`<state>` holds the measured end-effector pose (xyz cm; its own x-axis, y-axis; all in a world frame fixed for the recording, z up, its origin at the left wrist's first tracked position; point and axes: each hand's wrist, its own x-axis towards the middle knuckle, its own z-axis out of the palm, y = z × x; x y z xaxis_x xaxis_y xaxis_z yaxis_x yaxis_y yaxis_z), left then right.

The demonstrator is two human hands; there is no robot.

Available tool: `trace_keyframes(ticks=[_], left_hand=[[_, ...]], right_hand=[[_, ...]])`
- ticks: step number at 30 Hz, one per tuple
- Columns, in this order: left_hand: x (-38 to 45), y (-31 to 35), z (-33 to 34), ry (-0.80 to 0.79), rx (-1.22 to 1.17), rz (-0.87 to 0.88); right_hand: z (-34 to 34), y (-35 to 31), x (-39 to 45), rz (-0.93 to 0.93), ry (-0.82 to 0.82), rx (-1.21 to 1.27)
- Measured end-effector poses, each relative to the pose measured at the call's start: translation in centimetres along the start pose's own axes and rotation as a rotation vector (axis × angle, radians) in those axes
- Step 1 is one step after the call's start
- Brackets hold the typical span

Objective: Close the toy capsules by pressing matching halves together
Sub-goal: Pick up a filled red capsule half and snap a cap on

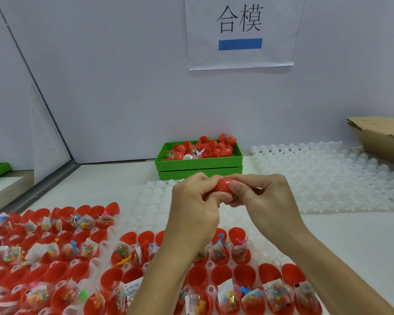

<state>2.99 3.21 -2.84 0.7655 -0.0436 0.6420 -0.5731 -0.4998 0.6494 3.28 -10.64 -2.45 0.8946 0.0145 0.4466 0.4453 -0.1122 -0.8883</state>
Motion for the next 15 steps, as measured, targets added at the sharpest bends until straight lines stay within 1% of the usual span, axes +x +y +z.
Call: trace_keyframes(ticks=[3, 6, 8, 10, 11, 12, 15], left_hand=[[0.1, 0.3, -0.2, -0.012, -0.019, -0.027], [0.1, 0.3, -0.4, -0.018, -0.003, 0.009], [0.1, 0.1, -0.4, -0.020, 0.056, 0.061], [0.1, 0.1, -0.3, -0.038, 0.152, 0.093], [0.1, 0.1, -0.2, -0.048, 0.155, 0.078], [0.1, 0.1, -0.1, -0.064, 0.109, 0.035], [0.2, 0.2, -0.6, -0.142, -0.197, -0.193]], right_hand=[[-0.5, -0.3, 0.3, 0.044, -0.045, -0.010], [-0.9, -0.7, 0.3, 0.037, -0.149, -0.014], [-0.9, -0.7, 0.1, 0.048, -0.210, -0.042], [-0.8, -0.6, 0.1, 0.076, -0.229, -0.042], [-0.9, -0.5, 0.1, 0.098, -0.227, -0.017], [-1.0, -0.3, 0.2, 0.115, -0.223, 0.020], [-1.2, -0.1, 0.4, 0.159, -0.208, 0.169]])
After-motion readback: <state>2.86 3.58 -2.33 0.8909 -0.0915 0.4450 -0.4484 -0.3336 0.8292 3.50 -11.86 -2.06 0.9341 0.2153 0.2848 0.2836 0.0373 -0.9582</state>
